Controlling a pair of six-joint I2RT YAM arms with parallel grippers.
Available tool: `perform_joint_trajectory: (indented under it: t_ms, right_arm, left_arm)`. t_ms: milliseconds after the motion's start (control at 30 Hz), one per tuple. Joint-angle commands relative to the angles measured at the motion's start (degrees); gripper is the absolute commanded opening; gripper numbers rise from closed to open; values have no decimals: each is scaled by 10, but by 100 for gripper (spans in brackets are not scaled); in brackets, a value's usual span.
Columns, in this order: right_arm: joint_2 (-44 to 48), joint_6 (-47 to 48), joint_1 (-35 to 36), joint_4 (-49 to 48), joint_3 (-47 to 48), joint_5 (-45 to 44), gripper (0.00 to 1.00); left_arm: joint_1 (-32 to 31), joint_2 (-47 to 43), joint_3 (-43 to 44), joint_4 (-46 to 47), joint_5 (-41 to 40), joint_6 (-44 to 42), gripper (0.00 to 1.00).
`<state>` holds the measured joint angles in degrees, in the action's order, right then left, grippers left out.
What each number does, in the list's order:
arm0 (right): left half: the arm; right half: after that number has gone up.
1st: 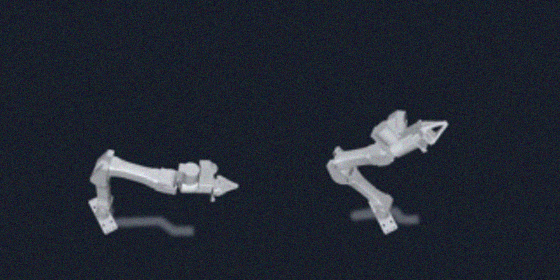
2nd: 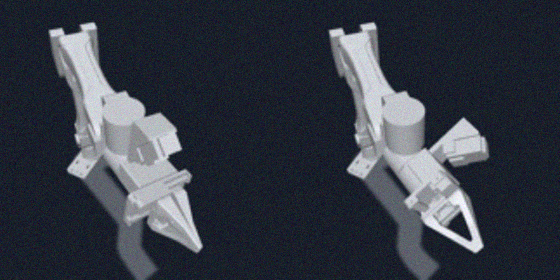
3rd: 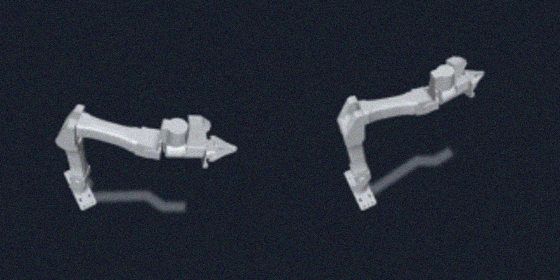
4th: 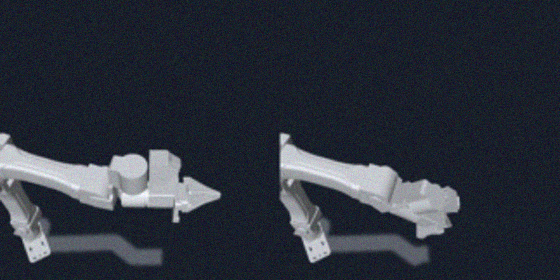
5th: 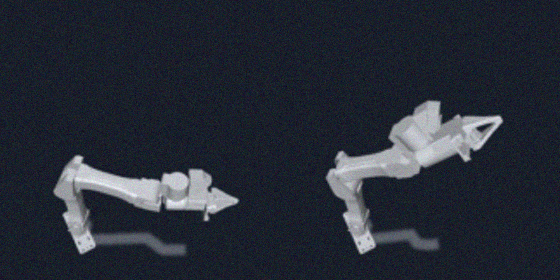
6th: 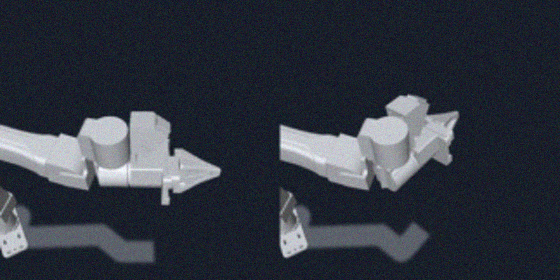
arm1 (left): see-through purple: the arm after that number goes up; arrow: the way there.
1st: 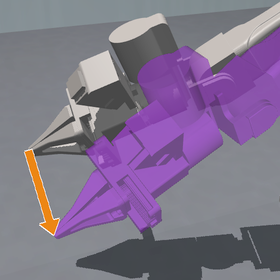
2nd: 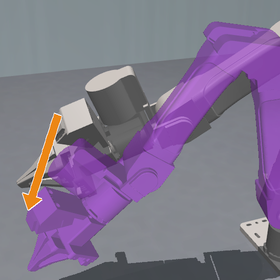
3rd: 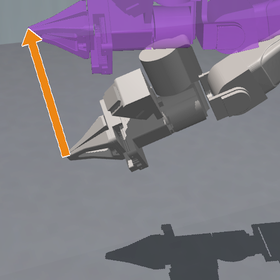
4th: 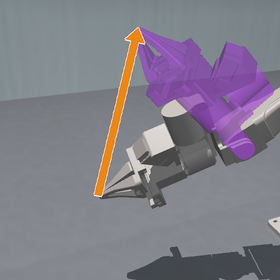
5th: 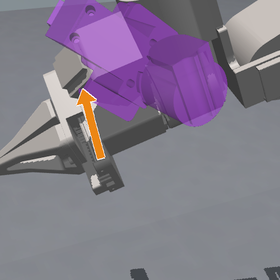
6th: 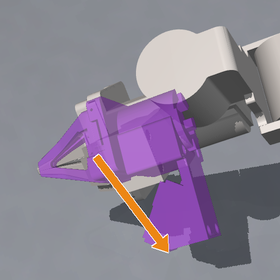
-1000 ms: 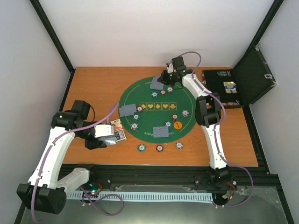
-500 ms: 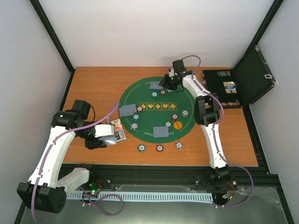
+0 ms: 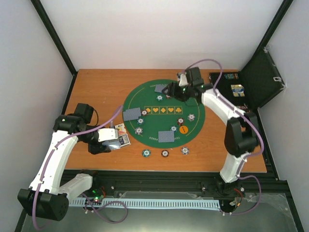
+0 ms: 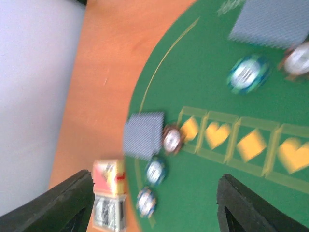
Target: Distribute texas hold em gaming equipment
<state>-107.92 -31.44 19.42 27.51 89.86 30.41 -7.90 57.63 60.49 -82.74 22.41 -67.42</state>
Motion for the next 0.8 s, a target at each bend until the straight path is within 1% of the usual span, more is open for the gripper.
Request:
perform_joint_trajectory:
  t_ms: [0, 100, 133, 233, 300, 467, 567, 767]
  right_arm:
    - [123, -58, 87, -129, -178, 33, 72]
    - [205, -122, 152, -232, -294, 30, 77]
    - [224, -143, 184, -254, -324, 27, 77]
    - [269, -199, 255, -323, -386, 6, 81]
    - [281, -225, 291, -361, -409, -2, 81]
    - [273, -277, 351, -446, -435, -16, 82]
    - [244, -289, 380, -470, -420, -18, 82]
    - [171, -308, 411, -513, -368, -6, 82]
  left_arm:
    - [-1, -2, 13, 1, 22, 9, 2]
    - [0, -2, 15, -3, 27, 10, 2]
    - [-1, -3, 13, -4, 28, 9, 3]
    - [0, -8, 5, -2, 27, 8, 3]
    - [-1, -8, 4, -3, 25, 7, 2]
    - [0, -8, 9, -4, 25, 9, 3]
    - [-1, -9, 10, -5, 26, 9, 3]
    - [-1, -10, 10, -6, 25, 8, 3]
